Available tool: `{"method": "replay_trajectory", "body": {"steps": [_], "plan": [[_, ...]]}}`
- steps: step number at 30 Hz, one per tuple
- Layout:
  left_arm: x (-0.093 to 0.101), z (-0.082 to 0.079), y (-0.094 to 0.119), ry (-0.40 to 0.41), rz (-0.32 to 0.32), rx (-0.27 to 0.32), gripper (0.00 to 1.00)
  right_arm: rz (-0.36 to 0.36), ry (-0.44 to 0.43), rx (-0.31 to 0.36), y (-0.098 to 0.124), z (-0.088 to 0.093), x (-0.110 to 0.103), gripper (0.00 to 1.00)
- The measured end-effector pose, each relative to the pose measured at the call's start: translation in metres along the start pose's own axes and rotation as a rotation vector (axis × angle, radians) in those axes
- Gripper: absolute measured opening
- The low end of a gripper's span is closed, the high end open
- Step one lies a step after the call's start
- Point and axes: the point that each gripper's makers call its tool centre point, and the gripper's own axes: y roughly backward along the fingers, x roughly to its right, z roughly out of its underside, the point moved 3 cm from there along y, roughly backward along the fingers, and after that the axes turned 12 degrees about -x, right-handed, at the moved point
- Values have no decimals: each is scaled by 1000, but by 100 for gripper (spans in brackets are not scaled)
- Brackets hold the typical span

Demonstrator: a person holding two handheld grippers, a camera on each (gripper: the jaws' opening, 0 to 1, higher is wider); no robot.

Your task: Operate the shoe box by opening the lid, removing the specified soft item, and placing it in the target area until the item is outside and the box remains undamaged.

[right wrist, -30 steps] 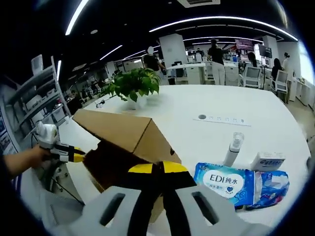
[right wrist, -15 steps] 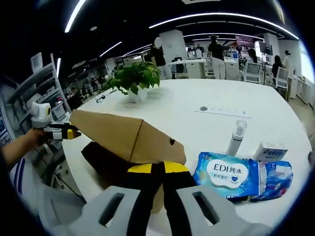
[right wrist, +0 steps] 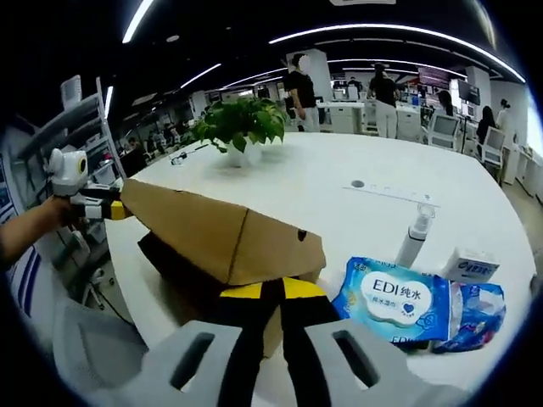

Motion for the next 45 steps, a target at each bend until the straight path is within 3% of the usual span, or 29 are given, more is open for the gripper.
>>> {"method": "replay_trajectory", "body": {"steps": [7, 16, 30, 38, 45], "plan": [[1, 8, -4, -8, 18, -21, 29, -13, 128, -8, -6, 8, -9, 13], [6, 21, -12, -14, 44, -62, 33, -60, 210, -17, -11, 20, -18, 21], [12, 38, -22, -15, 92, -112, 34, -140, 233, -31, -16, 34, -28, 28], [16, 46, -28, -18, 108, -142, 34, -136, 255, -57, -23, 43, -28, 28], [16, 49, -31, -8, 107, -134, 32, -121, 254, -52, -26, 41, -27, 24]]}}
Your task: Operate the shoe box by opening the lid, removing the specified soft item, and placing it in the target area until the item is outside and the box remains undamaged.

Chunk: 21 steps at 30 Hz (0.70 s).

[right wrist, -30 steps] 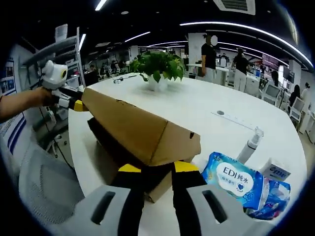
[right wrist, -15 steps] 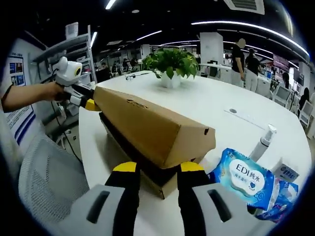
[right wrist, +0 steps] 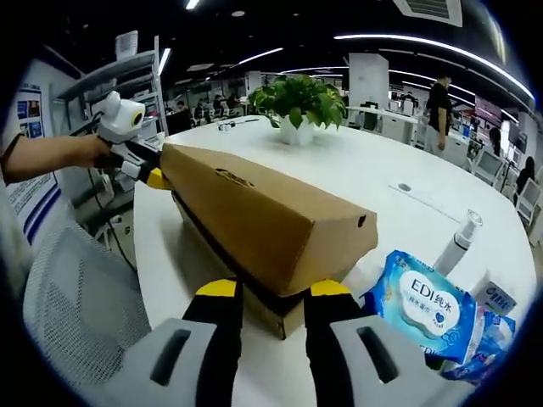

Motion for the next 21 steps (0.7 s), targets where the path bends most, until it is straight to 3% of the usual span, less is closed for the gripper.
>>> {"method": "replay_trajectory", "body": {"steps": [5, 12, 21], "plan": [[0, 0, 0, -7, -1, 0, 31, 21, -5, -11, 1, 0, 2, 22], [2, 6, 1, -17, -5, -30, 35, 50, -10, -48, 6, 8, 4, 26], [2, 8, 2, -7, -7, -17, 36, 49, -8, -46, 9, 12, 7, 27]]}}
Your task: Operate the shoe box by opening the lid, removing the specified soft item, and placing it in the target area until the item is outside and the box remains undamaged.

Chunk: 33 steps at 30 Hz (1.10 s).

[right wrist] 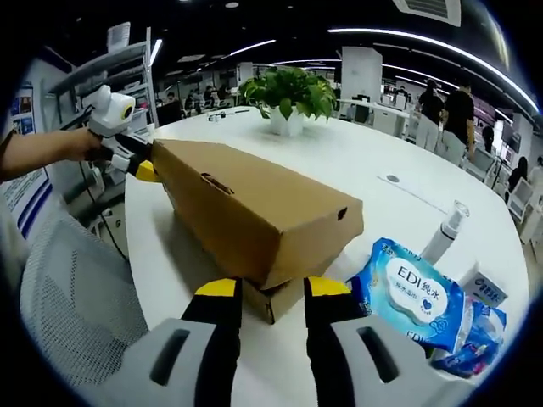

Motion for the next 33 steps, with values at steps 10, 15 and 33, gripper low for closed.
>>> {"method": "replay_trajectory", "body": {"steps": [10, 15, 33], "plan": [[5, 9, -1, -17, 11, -37, 37, -13, 5, -9, 1, 4, -3, 28], [6, 13, -6, -14, 12, -51, 38, -19, 6, -11, -1, 6, -4, 27], [3, 19, -21, -21, -8, -105, 36, -2, 11, -52, -15, 11, -5, 26]]}}
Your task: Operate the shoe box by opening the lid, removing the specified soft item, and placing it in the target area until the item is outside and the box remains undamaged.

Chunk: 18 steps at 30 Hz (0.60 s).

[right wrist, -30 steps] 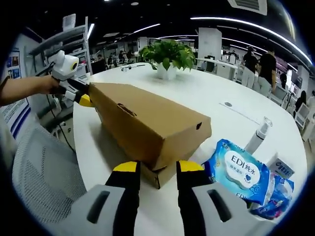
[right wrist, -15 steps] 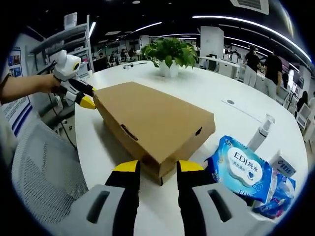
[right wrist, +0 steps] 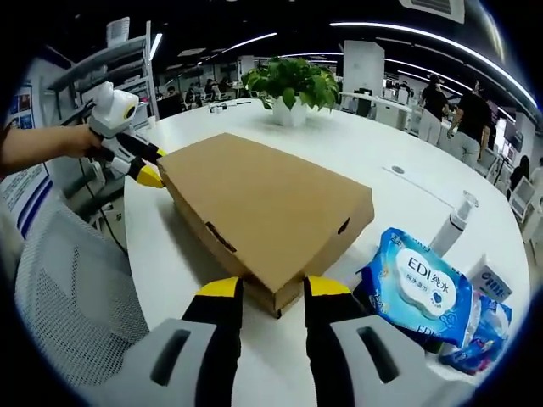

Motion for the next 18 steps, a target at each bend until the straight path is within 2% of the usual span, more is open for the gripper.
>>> {"method": "replay_trajectory", "body": {"steps": [5, 18], "plan": [[-1, -2, -2, 7, -2, 4, 36, 1, -3, -7, -2, 0, 2, 26], [-11, -20, -14, -3, -4, 0, 36, 11, -21, 2, -9, -10, 20, 26]]}}
